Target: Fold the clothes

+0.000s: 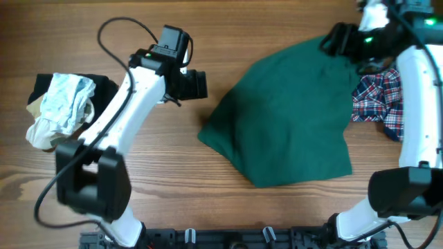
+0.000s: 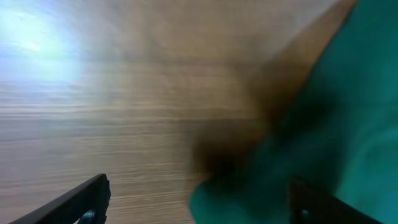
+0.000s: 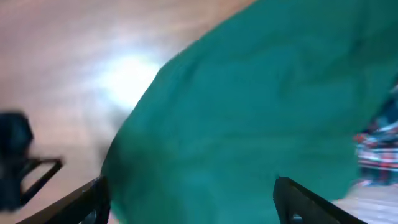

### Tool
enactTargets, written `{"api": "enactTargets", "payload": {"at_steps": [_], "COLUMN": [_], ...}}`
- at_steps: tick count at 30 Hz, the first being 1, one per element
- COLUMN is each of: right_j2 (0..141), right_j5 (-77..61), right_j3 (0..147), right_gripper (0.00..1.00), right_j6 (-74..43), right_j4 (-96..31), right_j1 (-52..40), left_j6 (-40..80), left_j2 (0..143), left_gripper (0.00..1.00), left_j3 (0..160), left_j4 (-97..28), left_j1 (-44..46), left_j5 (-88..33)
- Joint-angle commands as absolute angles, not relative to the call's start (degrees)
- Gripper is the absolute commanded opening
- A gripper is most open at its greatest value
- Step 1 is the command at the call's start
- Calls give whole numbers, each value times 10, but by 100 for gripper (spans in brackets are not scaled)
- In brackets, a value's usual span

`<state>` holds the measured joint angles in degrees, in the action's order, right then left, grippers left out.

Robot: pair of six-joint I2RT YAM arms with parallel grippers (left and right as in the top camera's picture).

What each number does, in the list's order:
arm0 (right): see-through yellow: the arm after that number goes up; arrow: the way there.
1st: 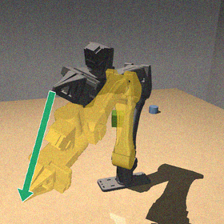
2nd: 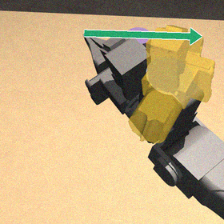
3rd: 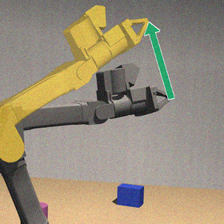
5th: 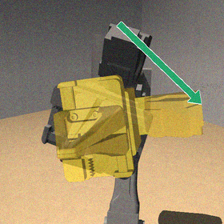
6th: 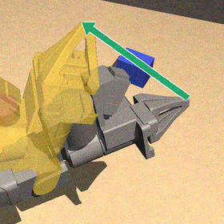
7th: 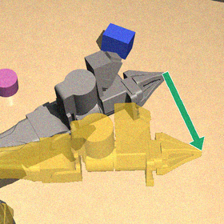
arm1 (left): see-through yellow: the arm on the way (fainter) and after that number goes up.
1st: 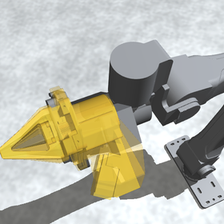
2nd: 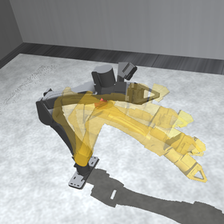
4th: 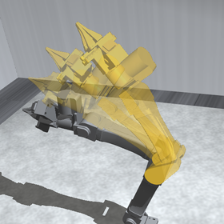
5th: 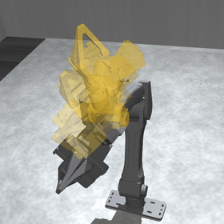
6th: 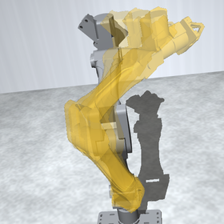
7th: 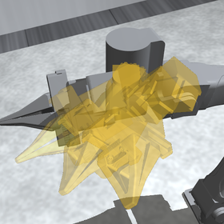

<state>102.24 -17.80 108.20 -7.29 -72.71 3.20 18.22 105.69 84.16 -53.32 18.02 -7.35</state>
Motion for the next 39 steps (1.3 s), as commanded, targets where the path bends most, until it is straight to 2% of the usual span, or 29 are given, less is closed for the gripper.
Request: {"api": "enactTargets", "payload": {"at_steps": [1,6,8,9,10,11,12,15,20,22,27,29,31,32,35,39], "right_j2": [1037,1037,1037,1037,1037,1037,1037,1037,1037,1037,1037,1037,1037,1037,1037,1037], "right_j5": [-149,-153,-157,-157,-157,-157,-157,-163,-166,-166,-175,-186,-190,-192,-192,-192], "right_j3": [1066,1066,1066,1066,1066,1066,1066,1066,1066,1066,1066,1066,1066,1066,1066,1066], "right_gripper": [84,86,86,86,86,86,86,86,86,86,86,86,85,86,85,85], "right_j6": [-65,-120,-122,-122,-122,-122,-122,-122,-121,-120,-120,-120,-120,-119,-108,-105], "right_j4": [-728,-705,-705,-705,-705,-705,-705,-703,-713,-716,-720,-721,-728,-735,-745,-748], "right_j1": [0,22,30,32,32,32,32,32,32,32,32,32,32,32,32,32], "left_j6": [136,104,97,94,94,94,94,117,159,169,174,172,172,172,185,185], "left_j2": [1118,1186,1205,1214,1218,1219,1213,1183,1099,1074,1062,1089,1116,1131,1151,1152], "left_gripper": [89,90,83,71,52,23,4,4,4,4,4,10,33,38,46,52], "left_j3": [843,843,843,843,843,843,848,902,1090,1140,1149,1130,1105,1092,1057,1037], "left_j4": [-529,-495,-489,-489,-489,-488,-489,-533,-661,-682,-706,-721,-733,-742,-758,-748], "left_j1": [187,228,244,252,258,264,268,265,261,261,279,296,298,294,284,271], "left_j5": [-229,-273,-273,-275,-276,-276,-276,-260,-7,43,52,53,59,59,59,74]}}
